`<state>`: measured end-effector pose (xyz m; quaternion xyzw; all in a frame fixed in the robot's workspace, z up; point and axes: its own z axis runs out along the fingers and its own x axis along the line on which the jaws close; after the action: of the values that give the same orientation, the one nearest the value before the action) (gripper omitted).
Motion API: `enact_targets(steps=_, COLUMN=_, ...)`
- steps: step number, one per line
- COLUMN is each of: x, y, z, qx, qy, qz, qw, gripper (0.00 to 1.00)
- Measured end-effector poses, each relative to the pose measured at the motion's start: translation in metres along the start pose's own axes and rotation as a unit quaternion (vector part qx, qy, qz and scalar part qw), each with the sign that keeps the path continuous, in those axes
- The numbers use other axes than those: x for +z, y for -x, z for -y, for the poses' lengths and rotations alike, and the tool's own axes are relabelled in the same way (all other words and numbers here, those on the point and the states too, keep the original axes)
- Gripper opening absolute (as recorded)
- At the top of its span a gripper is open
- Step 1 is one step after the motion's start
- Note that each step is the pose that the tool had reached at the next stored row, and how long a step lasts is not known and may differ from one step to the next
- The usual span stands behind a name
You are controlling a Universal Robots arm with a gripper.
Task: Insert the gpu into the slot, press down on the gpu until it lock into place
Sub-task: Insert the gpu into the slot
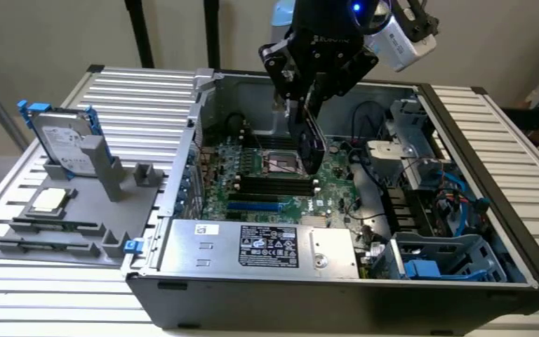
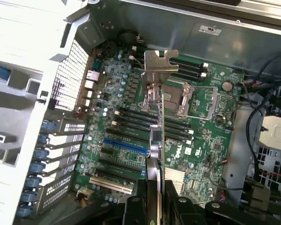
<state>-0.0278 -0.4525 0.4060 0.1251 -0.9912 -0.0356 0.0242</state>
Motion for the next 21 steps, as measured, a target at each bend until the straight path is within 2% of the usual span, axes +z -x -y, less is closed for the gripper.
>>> enact_targets(steps=5, x=0.0004, y=0.0000, z=0.0000, qx=-0.045, qy=-0.0018, qz=-0.0035, qw=0.9990, gripper=0.27)
enact_targets(steps=10, x=0.0007, y=0.0001, z=0.0001, qx=-0.090, qy=-0.0035, qz=-0.0068, qw=0.9959, gripper=0.27)
enact_targets(steps=13, x=0.0009, y=0.0001, z=0.0001, qx=-0.117, qy=-0.0046, qz=-0.0089, qw=0.9931, gripper=0.27)
enact_targets(steps=16, x=0.0011, y=0.0001, z=0.0001, qx=-0.144, qy=-0.0057, qz=-0.0109, qw=0.9895, gripper=0.27)
enact_targets(steps=21, x=0.0015, y=0.0001, z=0.0001, qx=-0.189, qy=-0.0075, qz=-0.0142, qw=0.9819, gripper=0.27)
